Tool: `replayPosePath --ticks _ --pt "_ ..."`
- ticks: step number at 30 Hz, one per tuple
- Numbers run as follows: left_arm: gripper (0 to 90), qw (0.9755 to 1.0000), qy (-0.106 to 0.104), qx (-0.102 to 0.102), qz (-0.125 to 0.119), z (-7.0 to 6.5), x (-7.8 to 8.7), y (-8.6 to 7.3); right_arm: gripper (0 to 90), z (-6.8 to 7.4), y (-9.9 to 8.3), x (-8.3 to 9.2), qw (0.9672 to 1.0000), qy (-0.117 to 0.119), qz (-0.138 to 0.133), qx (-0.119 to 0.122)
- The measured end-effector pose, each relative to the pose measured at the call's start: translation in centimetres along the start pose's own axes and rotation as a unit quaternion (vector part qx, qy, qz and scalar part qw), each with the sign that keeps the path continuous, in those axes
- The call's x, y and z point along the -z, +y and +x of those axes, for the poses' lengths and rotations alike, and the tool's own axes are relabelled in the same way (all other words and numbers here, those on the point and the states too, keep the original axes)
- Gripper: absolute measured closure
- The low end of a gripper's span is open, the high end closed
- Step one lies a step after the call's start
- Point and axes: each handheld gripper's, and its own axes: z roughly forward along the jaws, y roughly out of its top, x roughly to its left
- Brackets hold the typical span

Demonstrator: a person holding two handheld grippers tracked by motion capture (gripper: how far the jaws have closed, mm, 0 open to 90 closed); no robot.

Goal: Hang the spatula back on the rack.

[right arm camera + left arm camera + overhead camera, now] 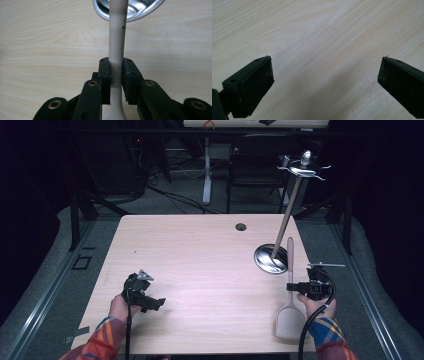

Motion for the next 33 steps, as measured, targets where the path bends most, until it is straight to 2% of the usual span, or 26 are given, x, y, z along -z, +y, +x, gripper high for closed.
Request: replayPosePath --ticks 6,8,11,14,15,16,19,21,22,26,33 --pt "0.1 1.0000 -0.003 -0.003 0.001 0.0 0.0 0.1 78.9 0.5 -0.1 1.0 0.9994 -0.009 -0.023 0.024" --pt "0.1 1.0000 -0.002 -0.002 0.000 -0.1 0.0 0.1 78.9 0.7 -0.1 1.7 0.9985 -0.014 -0.035 0.039" --pt "0.1 1.0000 -0.001 -0.005 0.000 -0.1 -0.1 0.2 78.9 0.8 -0.2 2.1 0.9978 -0.014 -0.047 0.045" --pt "0.1 1.0000 -0.002 -0.006 0.000 -0.2 -0.1 0.3 79.0 1.0 -0.2 2.7 0.9958 -0.027 -0.059 0.064" --pt "0.1 1.0000 -0.003 -0.007 -0.001 -0.2 -0.1 0.3 79.0 1.1 -0.1 3.0 0.9955 -0.032 -0.054 0.071" --pt "0.1 1.0000 -0.003 -0.008 0.001 -0.2 -0.2 0.4 78.9 1.2 -0.2 3.0 0.9944 -0.023 -0.071 0.075" --pt "0.1 0.9999 -0.006 -0.008 0.000 -0.2 -0.2 0.5 78.9 1.5 -0.2 3.4 0.9930 -0.026 -0.079 0.084" --pt "0.0 0.9999 -0.008 -0.009 -0.002 -0.2 -0.2 0.5 79.0 1.8 -0.3 3.8 0.9902 -0.030 -0.093 0.099" --pt "0.0 0.9999 -0.009 -0.009 -0.004 -0.2 -0.2 0.5 79.0 1.8 -0.3 3.8 0.9902 -0.030 -0.093 0.099" --pt "0.0 0.9999 -0.007 -0.009 -0.004 -0.3 -0.2 0.5 78.9 2.3 -0.3 4.6 0.9860 -0.032 -0.111 0.121" --pt "0.0 0.9999 -0.007 -0.008 -0.005 -0.2 -0.2 0.5 79.0 2.5 0.0 5.3 0.9833 -0.029 -0.121 0.133"
